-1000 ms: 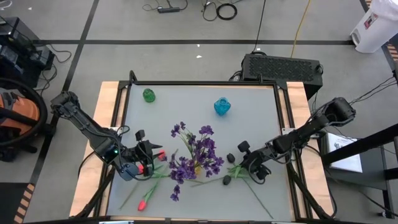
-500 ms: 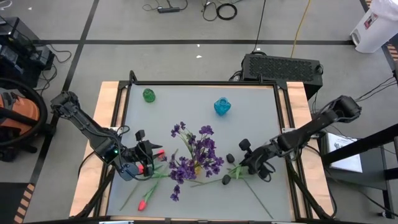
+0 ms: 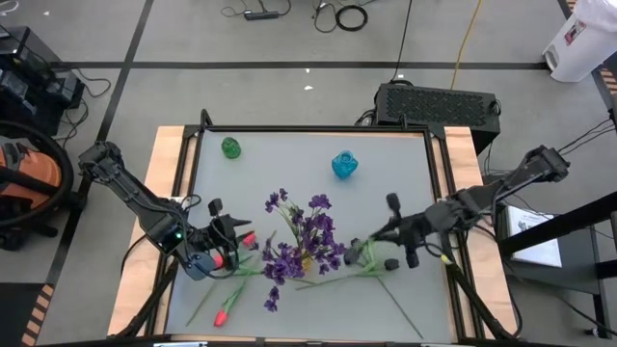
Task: Sort flowers into vase by color
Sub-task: Put the bottom black flower into the green vase
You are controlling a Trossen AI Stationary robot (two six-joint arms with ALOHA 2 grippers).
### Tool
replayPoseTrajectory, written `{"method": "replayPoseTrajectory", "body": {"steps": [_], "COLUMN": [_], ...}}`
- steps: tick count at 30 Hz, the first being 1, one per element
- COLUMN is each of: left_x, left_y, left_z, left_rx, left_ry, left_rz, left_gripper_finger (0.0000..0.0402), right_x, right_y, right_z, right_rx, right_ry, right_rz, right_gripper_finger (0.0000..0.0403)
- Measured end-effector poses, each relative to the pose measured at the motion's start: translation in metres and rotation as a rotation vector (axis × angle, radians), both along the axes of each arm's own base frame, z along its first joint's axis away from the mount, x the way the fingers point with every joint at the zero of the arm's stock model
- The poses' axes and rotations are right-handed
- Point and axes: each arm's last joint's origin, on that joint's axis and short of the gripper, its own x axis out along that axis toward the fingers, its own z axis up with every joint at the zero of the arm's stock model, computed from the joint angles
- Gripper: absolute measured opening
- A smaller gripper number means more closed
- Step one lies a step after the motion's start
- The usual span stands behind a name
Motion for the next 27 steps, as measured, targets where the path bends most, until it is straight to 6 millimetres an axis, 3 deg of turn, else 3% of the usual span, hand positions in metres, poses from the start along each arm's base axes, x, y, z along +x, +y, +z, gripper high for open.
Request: {"method": "replayPoseTrajectory", "body": {"steps": [6,12,19,27], "left_x": [0.000,0.002,0.001,-0.005], "left_y": [0.005,0.023,0.066,0.119], "left_z": [0.004,0.013,0.029,0.058], "left_rx": [0.142,0.228,0.270,0.246], "left_ry": [-0.118,-0.218,-0.183,-0.140], "left_rz": [0.132,0.297,0.445,0.457], "left_gripper_finger": [0.0125,0.0125,0.0125,0.0125], "right_x": [0.000,0.007,0.015,0.038], "right_y": [-0.014,-0.034,-0.069,-0.116], "right_z": [0.034,0.053,0.053,0.038], "right_rx": [0.046,0.081,0.099,0.162], "right_ry": [-0.254,-0.442,-0.466,-0.432], "right_rz": [-0.249,-0.402,-0.575,-0.550], "right_gripper_finger": [0.0004,0.0006,0.0005,0.0004]}}
